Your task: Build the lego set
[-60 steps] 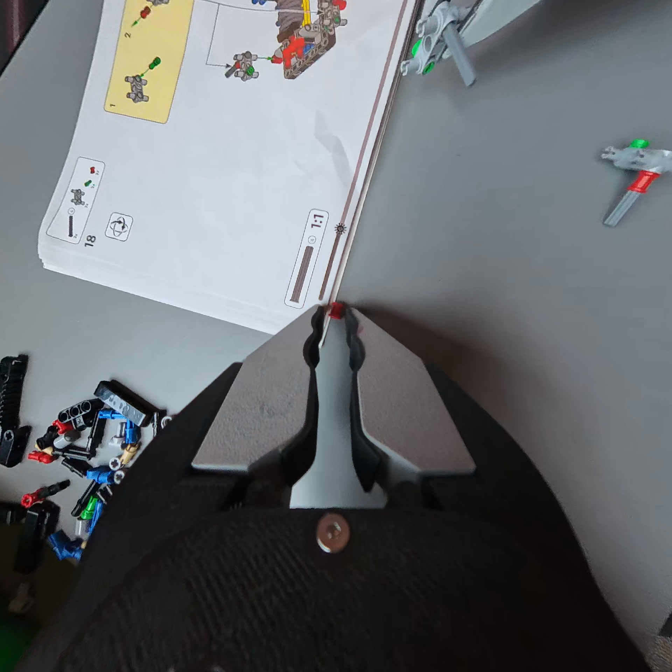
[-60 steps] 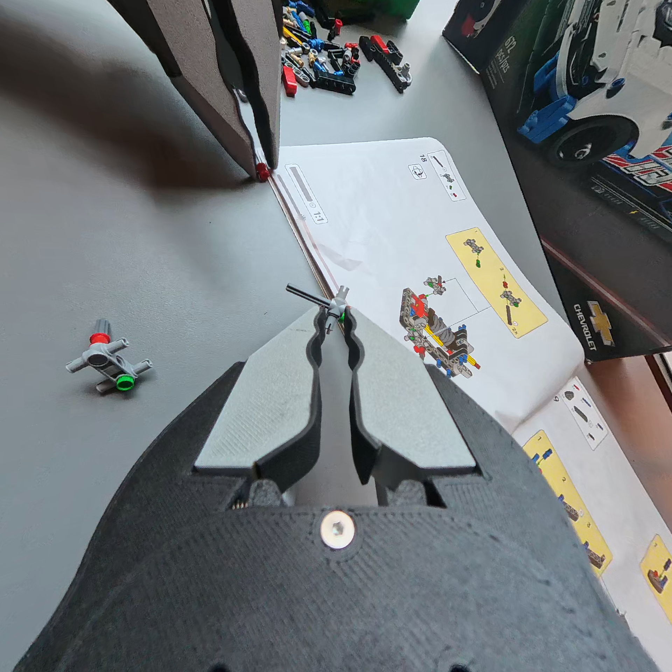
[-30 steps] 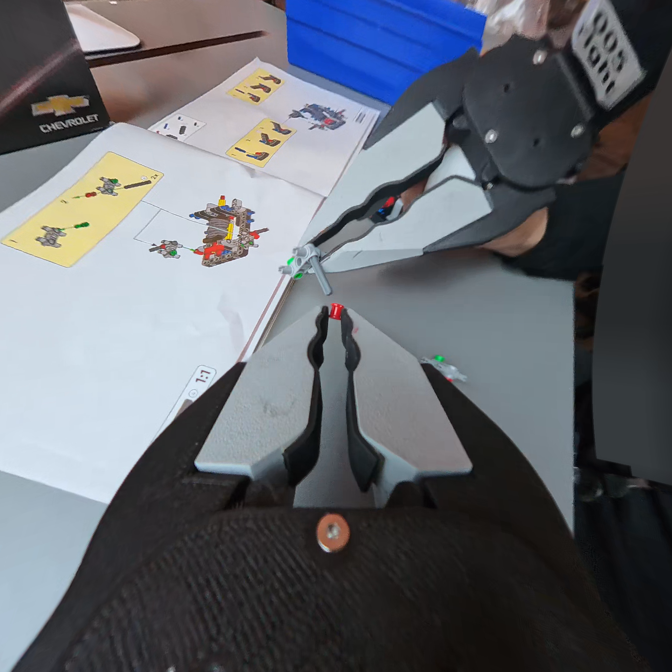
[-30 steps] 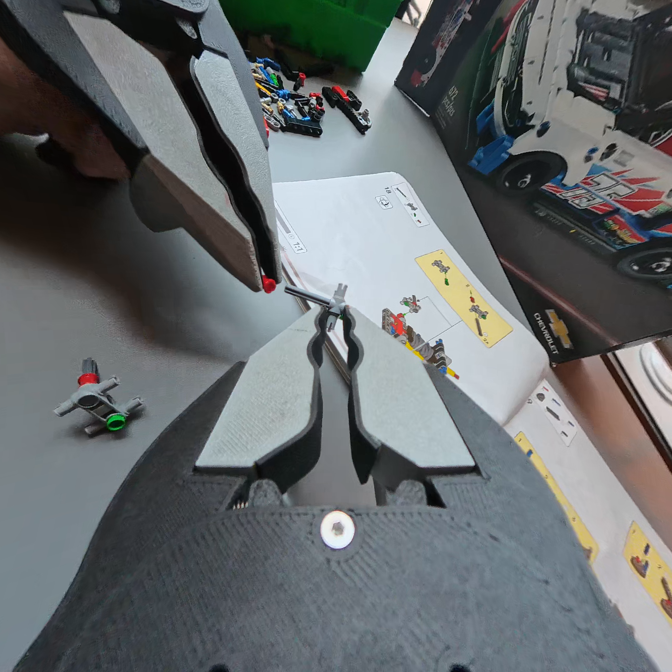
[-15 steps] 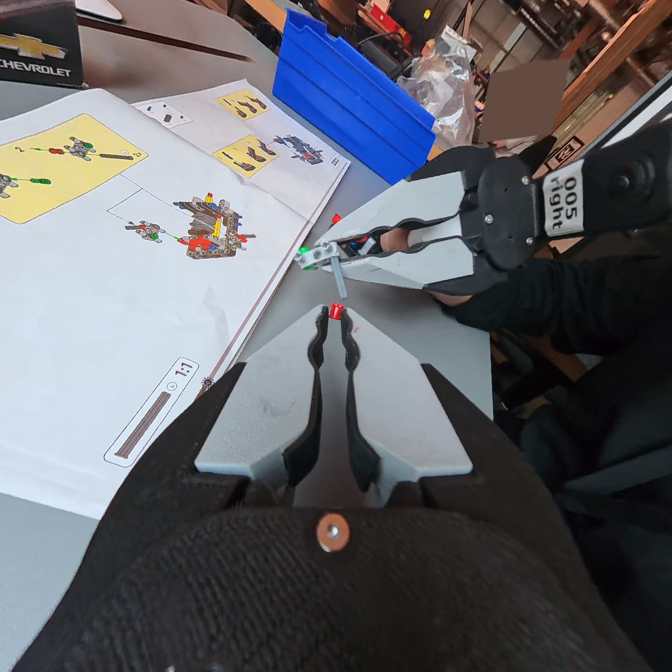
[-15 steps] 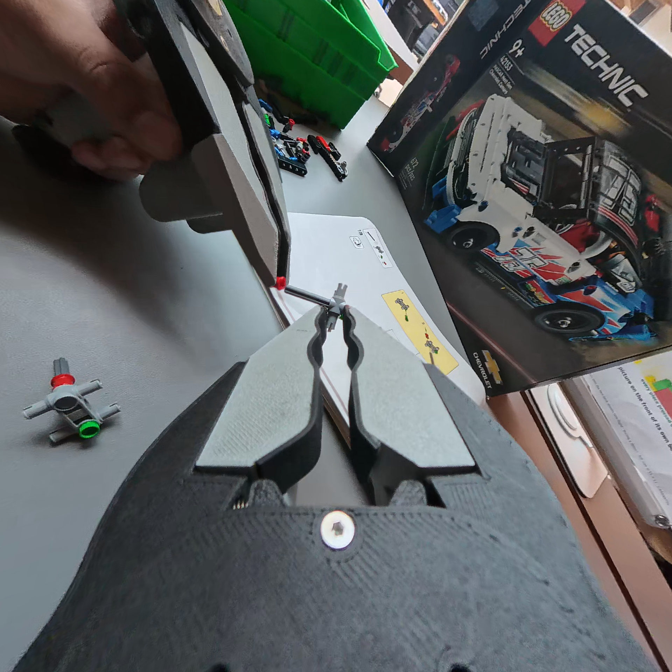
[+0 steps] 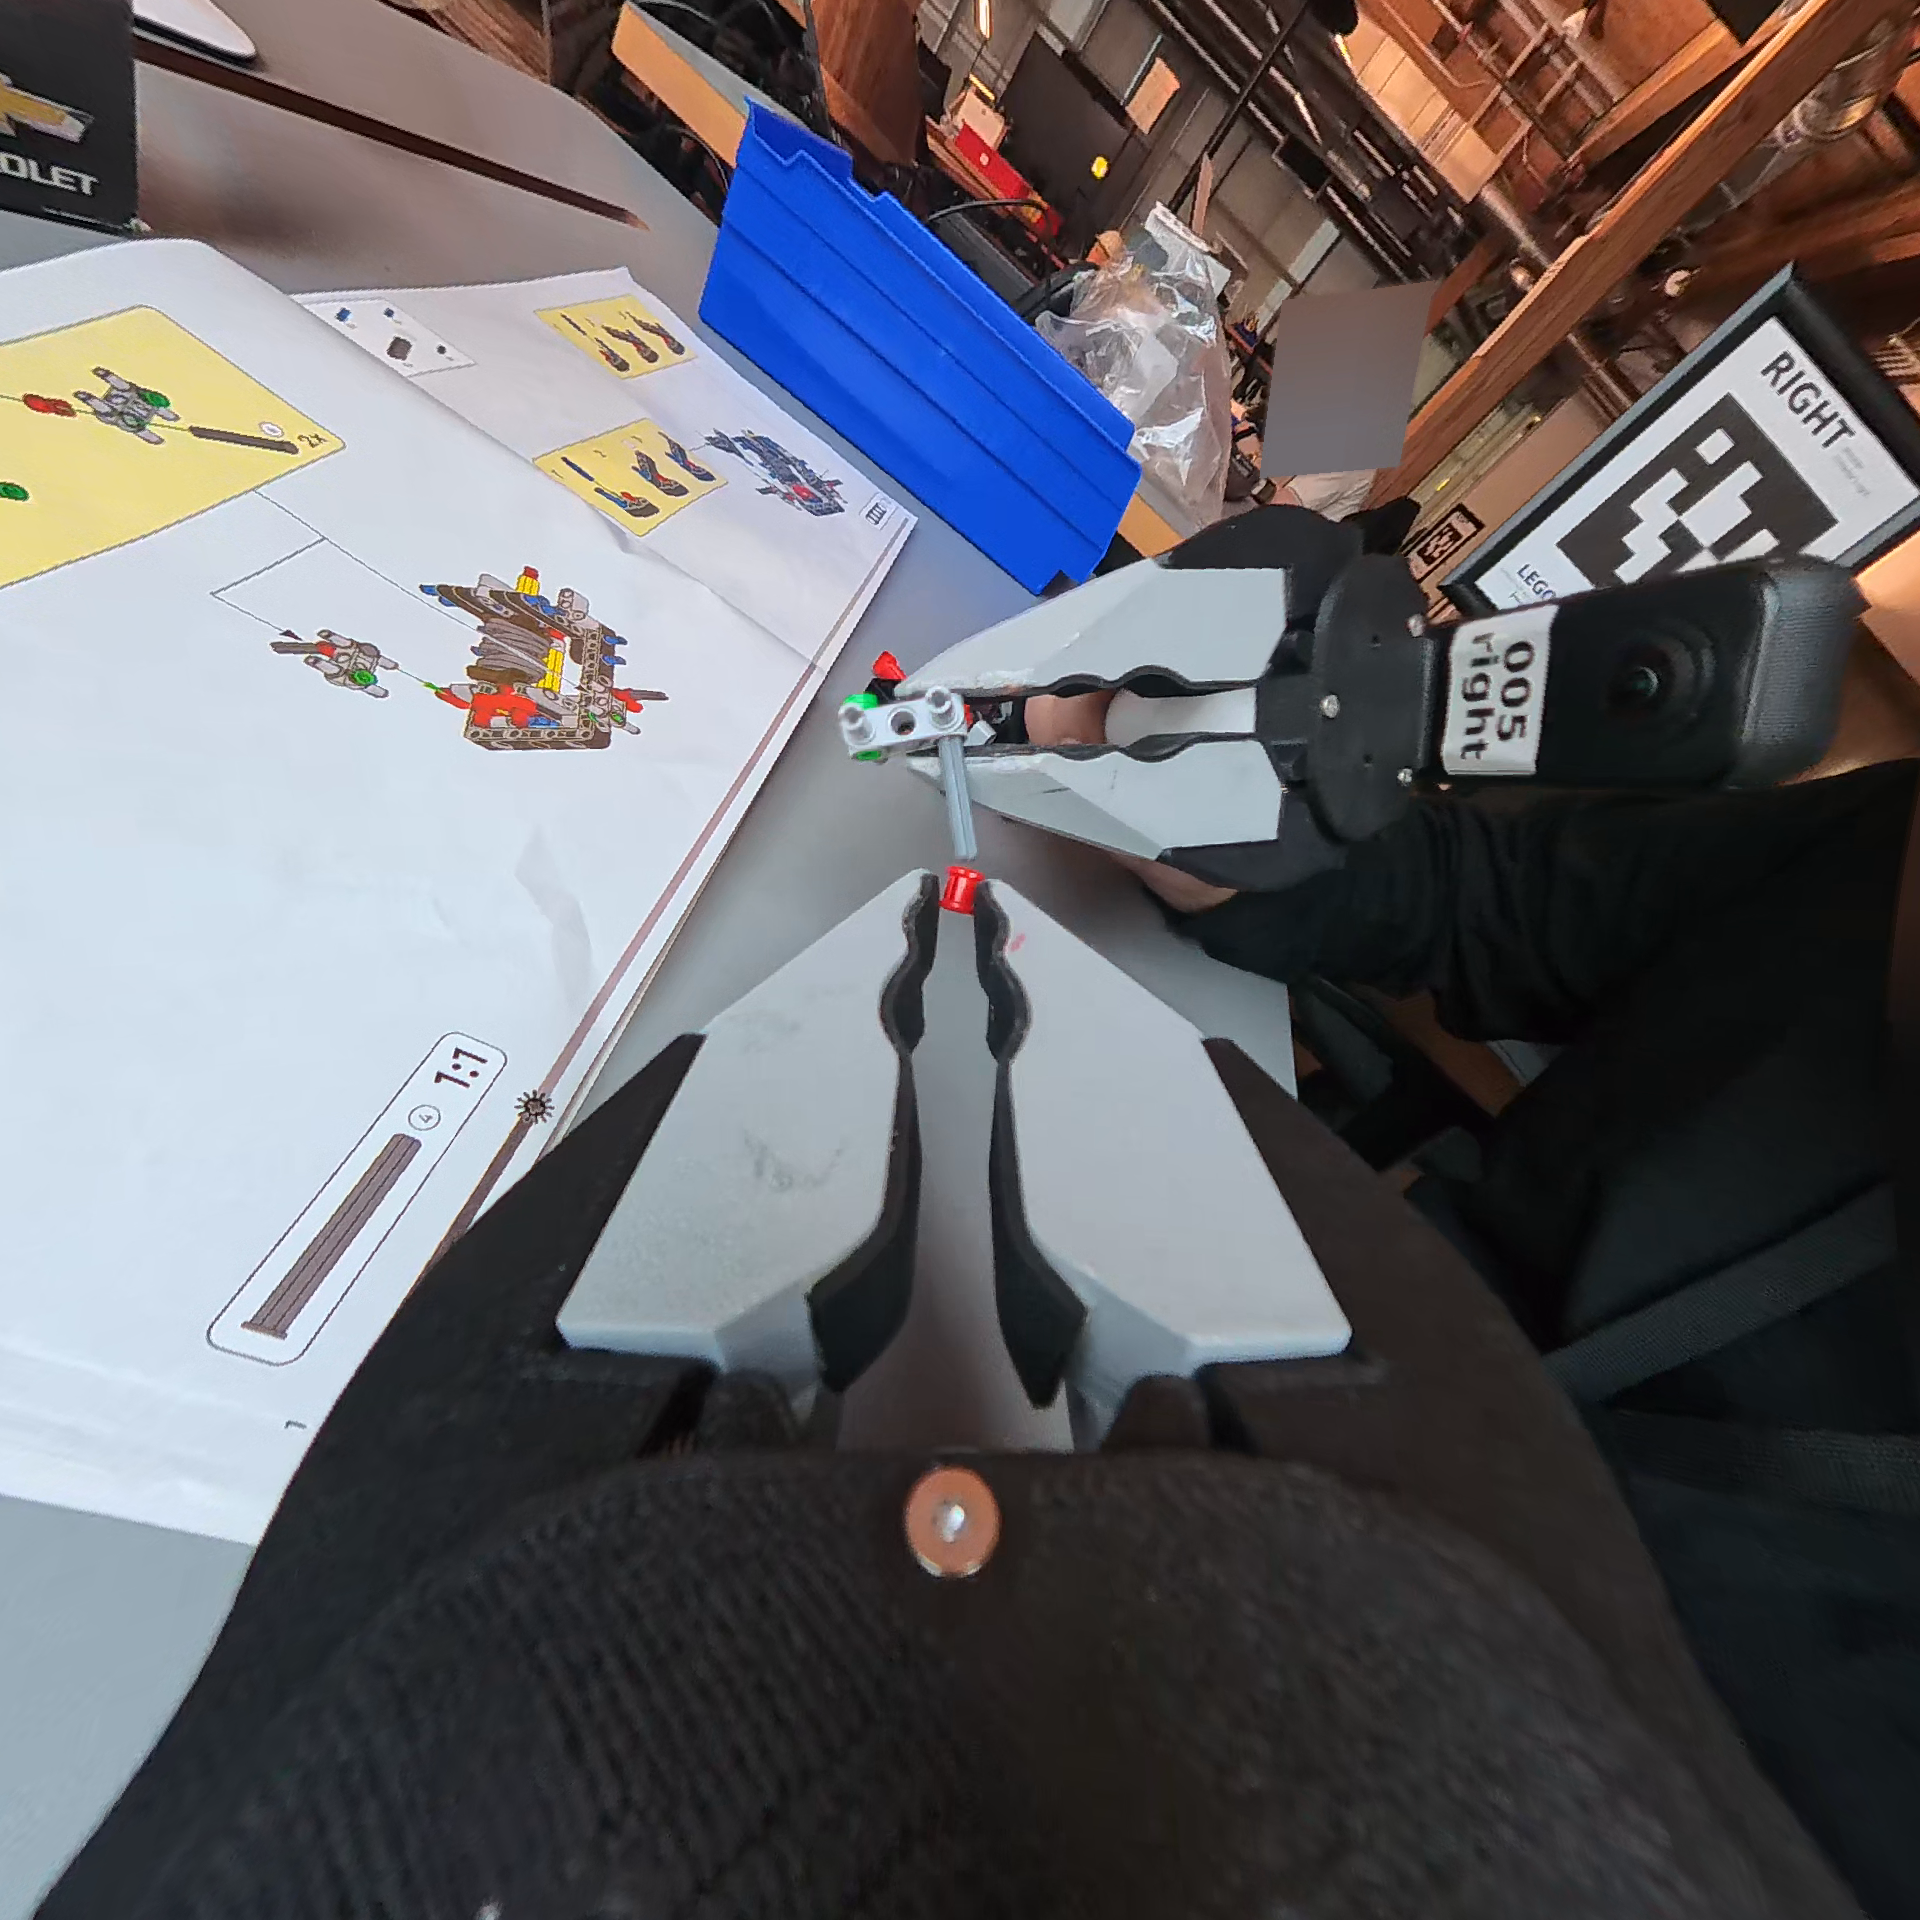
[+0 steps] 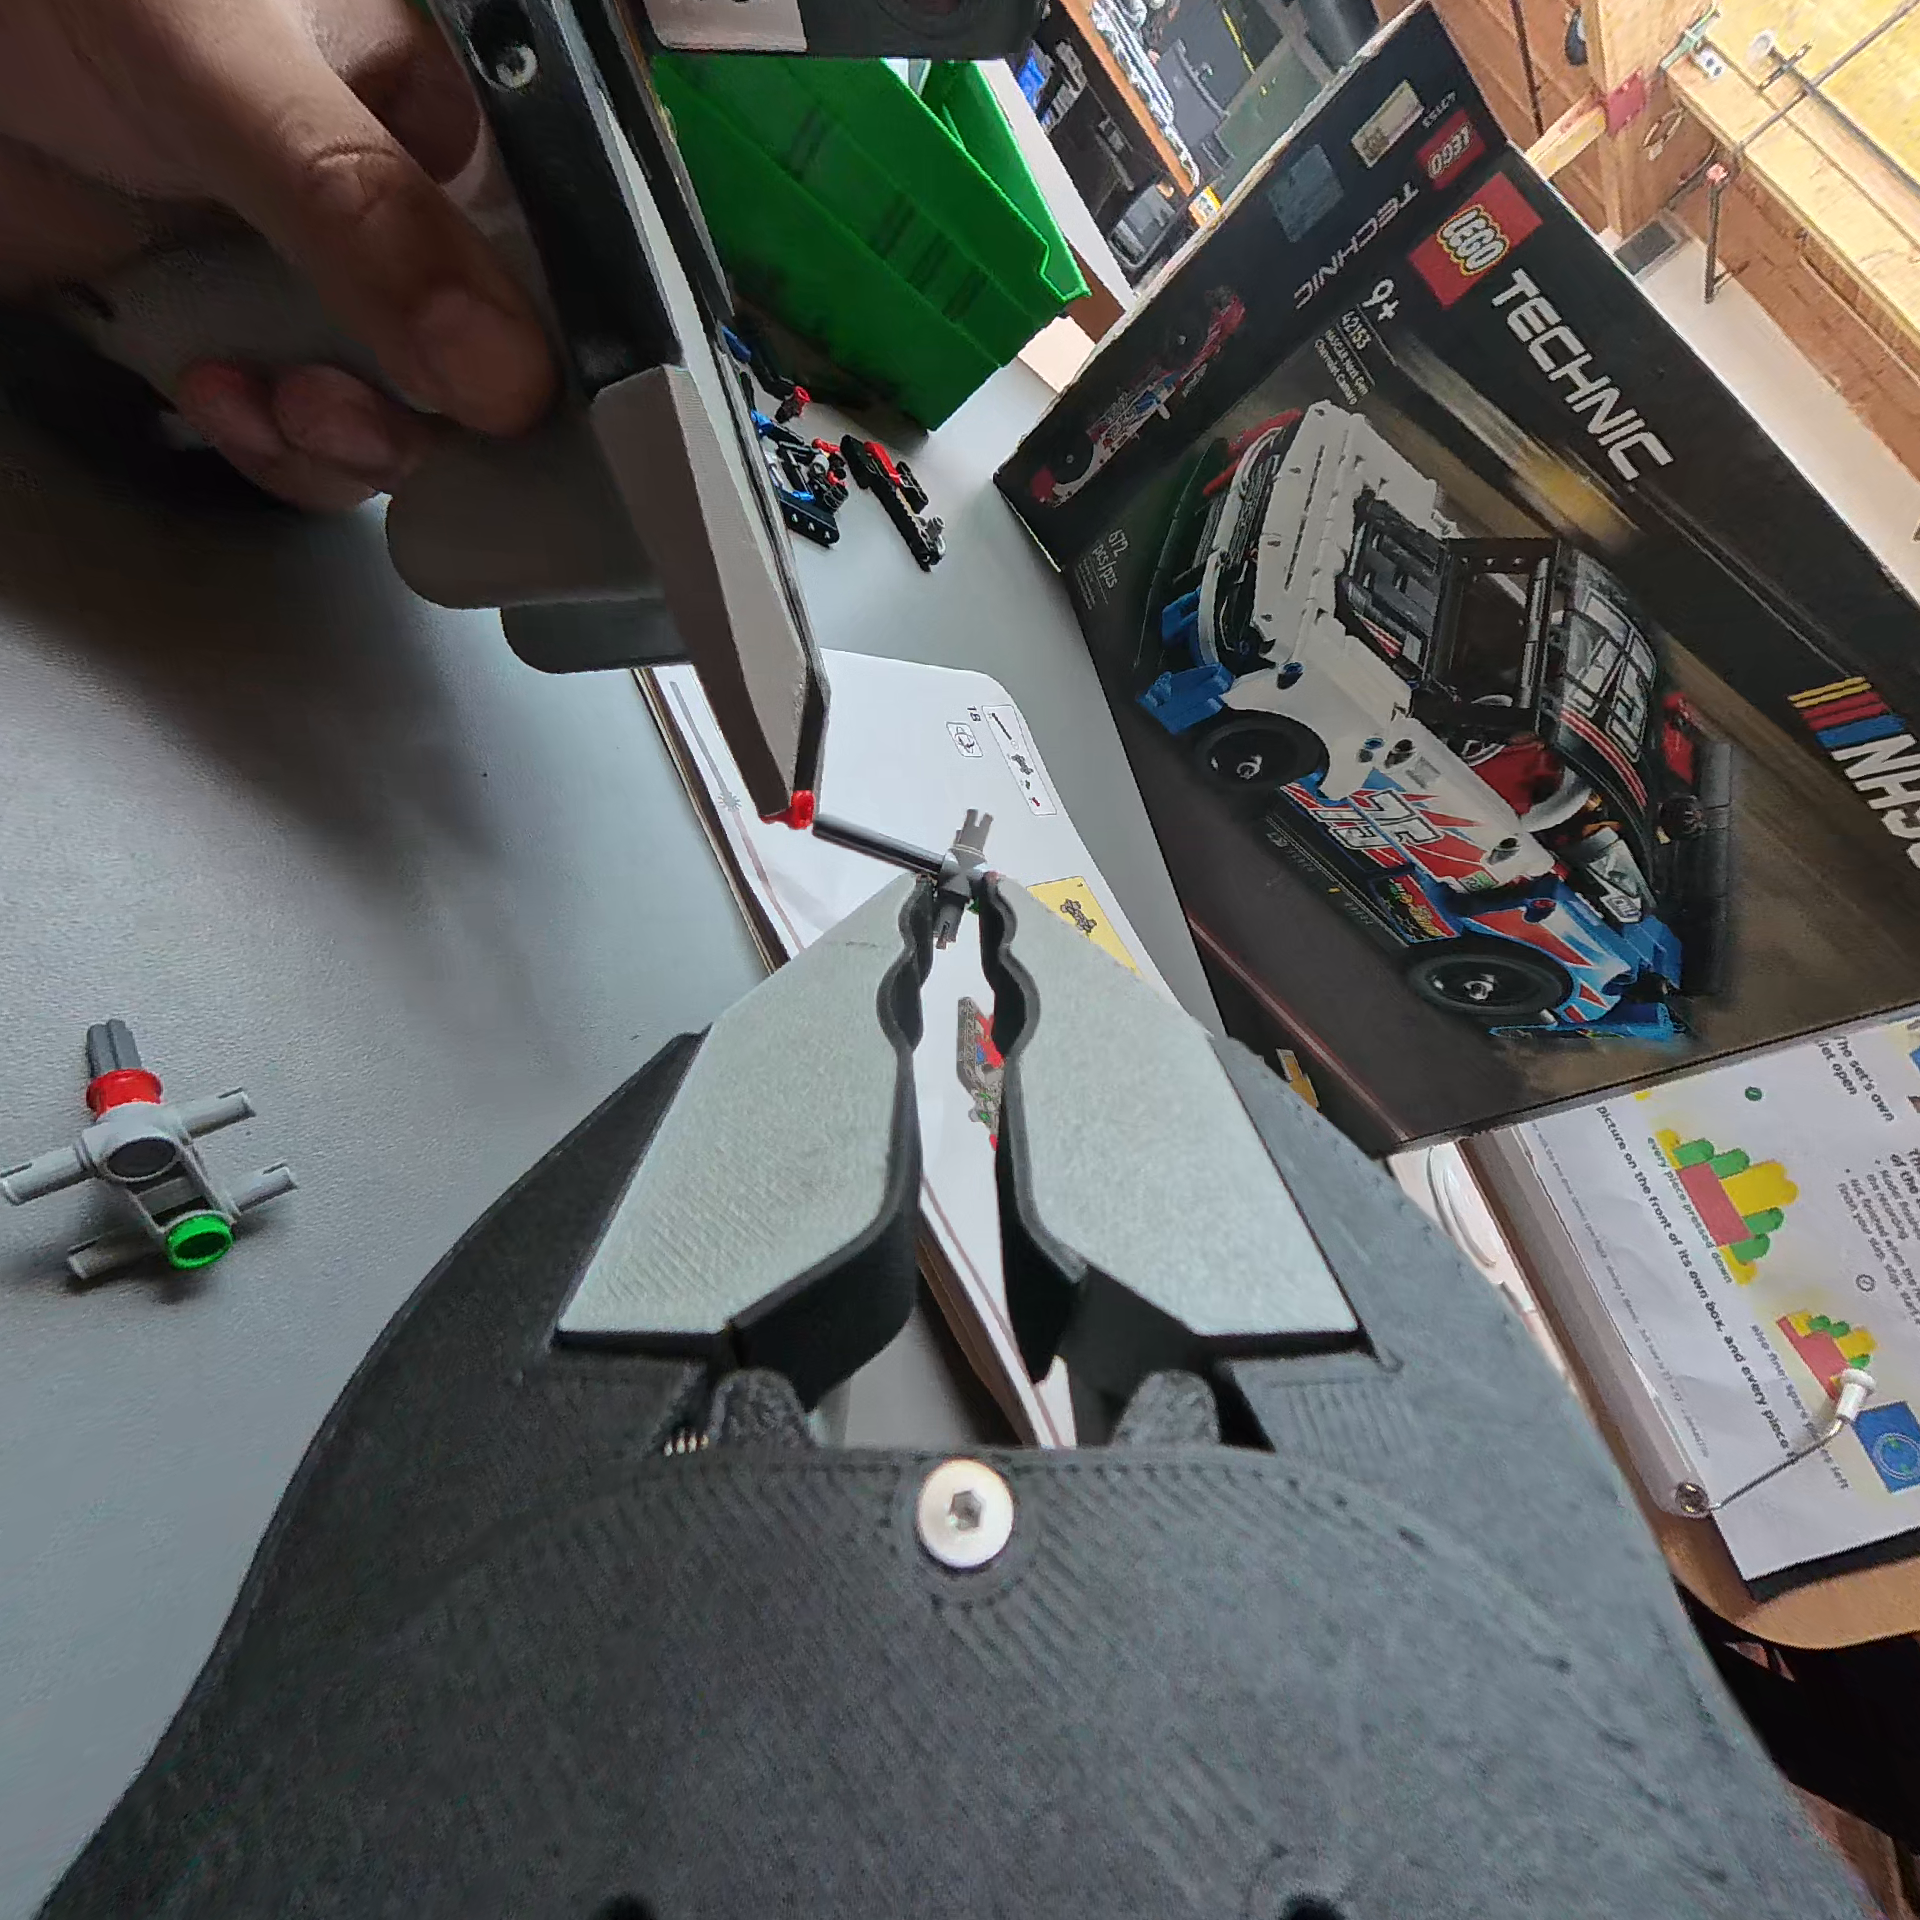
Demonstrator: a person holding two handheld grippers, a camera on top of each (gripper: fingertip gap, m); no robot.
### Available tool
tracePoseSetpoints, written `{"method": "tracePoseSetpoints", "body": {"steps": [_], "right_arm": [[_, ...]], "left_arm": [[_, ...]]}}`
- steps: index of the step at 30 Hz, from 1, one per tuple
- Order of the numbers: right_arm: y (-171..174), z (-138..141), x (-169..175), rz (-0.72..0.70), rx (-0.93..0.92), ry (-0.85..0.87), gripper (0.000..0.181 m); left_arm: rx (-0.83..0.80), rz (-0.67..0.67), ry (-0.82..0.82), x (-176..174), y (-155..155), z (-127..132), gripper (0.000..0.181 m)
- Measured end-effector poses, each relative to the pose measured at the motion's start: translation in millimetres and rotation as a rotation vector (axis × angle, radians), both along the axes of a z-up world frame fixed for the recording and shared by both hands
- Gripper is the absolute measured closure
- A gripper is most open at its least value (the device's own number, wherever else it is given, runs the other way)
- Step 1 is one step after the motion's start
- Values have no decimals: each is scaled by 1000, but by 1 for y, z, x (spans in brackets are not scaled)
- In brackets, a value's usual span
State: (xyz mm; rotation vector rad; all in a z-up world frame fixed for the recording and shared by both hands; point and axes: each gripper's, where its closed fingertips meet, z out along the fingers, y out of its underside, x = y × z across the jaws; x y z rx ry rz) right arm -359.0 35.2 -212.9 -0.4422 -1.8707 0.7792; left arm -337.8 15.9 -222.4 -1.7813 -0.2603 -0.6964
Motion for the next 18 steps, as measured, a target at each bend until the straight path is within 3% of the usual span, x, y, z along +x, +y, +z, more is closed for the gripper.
{"method": "tracePoseSetpoints", "body": {"steps": [18], "right_arm": [[-4,4,2,15,76,65,175]], "left_arm": [[5,-20,-16,3,0,0,177]]}}
